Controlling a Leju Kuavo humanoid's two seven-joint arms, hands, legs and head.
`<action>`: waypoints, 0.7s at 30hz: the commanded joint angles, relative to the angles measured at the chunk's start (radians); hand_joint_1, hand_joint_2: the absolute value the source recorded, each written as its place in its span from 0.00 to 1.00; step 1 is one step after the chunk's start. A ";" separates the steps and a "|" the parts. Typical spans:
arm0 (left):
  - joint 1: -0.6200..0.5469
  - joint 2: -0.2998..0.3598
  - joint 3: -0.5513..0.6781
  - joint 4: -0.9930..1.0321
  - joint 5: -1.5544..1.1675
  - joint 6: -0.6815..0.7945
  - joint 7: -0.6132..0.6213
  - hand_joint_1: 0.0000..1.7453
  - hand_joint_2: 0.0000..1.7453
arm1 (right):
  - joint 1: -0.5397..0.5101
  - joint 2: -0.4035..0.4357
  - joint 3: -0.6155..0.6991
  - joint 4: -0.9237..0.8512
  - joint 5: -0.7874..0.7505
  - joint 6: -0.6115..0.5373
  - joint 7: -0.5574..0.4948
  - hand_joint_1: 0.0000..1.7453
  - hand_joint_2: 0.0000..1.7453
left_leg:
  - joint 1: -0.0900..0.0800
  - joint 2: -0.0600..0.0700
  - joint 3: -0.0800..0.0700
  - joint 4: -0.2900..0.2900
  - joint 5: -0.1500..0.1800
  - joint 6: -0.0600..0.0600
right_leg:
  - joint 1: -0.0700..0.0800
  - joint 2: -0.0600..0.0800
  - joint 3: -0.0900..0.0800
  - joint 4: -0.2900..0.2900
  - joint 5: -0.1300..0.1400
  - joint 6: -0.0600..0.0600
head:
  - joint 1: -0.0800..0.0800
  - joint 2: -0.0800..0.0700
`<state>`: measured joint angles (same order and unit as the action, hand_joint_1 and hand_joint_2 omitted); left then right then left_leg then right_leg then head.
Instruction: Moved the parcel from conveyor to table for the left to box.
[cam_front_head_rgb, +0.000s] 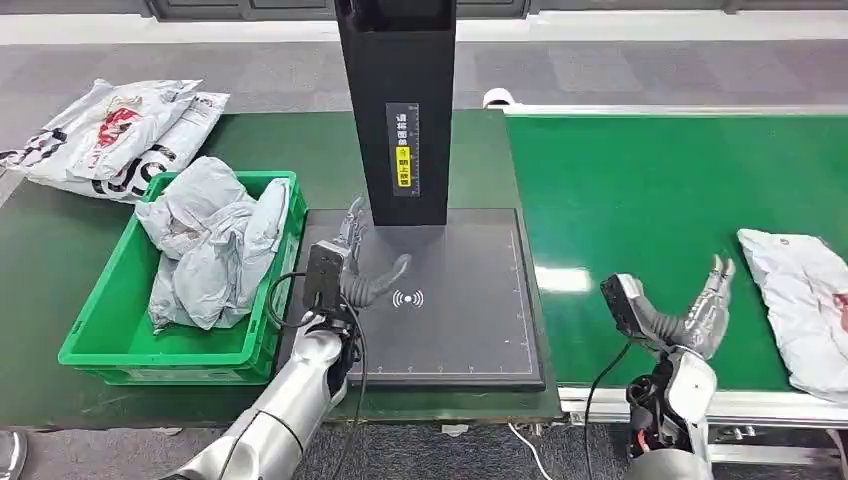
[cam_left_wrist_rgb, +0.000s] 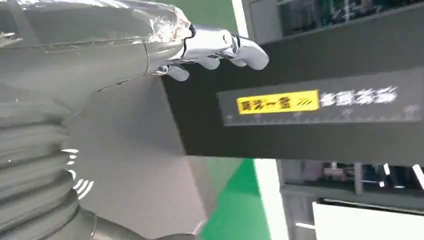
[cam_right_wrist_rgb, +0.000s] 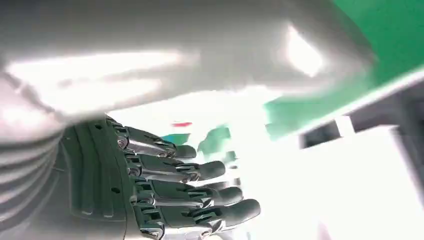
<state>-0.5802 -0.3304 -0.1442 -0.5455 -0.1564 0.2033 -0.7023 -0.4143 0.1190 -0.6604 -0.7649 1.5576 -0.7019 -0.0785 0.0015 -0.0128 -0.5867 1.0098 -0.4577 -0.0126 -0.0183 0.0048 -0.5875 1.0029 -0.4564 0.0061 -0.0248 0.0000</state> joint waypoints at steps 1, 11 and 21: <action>-0.053 0.012 -0.083 0.136 -0.011 -0.002 0.004 0.00 1.00 | -0.003 -0.082 0.054 0.055 0.013 0.004 0.195 0.00 1.00 | 0.001 0.000 0.000 0.000 0.000 0.000 | 0.001 -0.001 0.001 -0.001 0.000 -0.001 | 0.000 0.000; -0.051 0.013 -0.059 0.185 -0.040 0.011 0.004 0.00 1.00 | -0.033 -0.256 0.323 0.371 0.013 0.004 0.565 0.00 1.00 | 0.001 0.001 0.001 -0.001 -0.001 0.001 | 0.001 0.000 0.002 -0.002 0.000 0.000 | 0.000 0.000; -0.055 0.017 -0.029 0.207 -0.049 0.009 0.004 0.00 1.00 | -0.062 -0.319 0.437 0.532 0.013 0.048 0.679 0.00 1.00 | 0.001 0.000 0.001 0.000 0.000 0.001 | 0.001 -0.001 0.002 -0.001 0.000 0.000 | 0.000 0.000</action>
<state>-0.5880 -0.3388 -0.1480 -0.4265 -0.2010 0.2098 -0.7023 -0.4175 -0.1191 -0.3753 -0.4531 1.5728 -0.6989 0.5566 0.0016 -0.0138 -0.5871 1.0098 -0.4581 -0.0118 -0.0181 0.0039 -0.5873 1.0029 -0.4565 0.0063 -0.0248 0.0000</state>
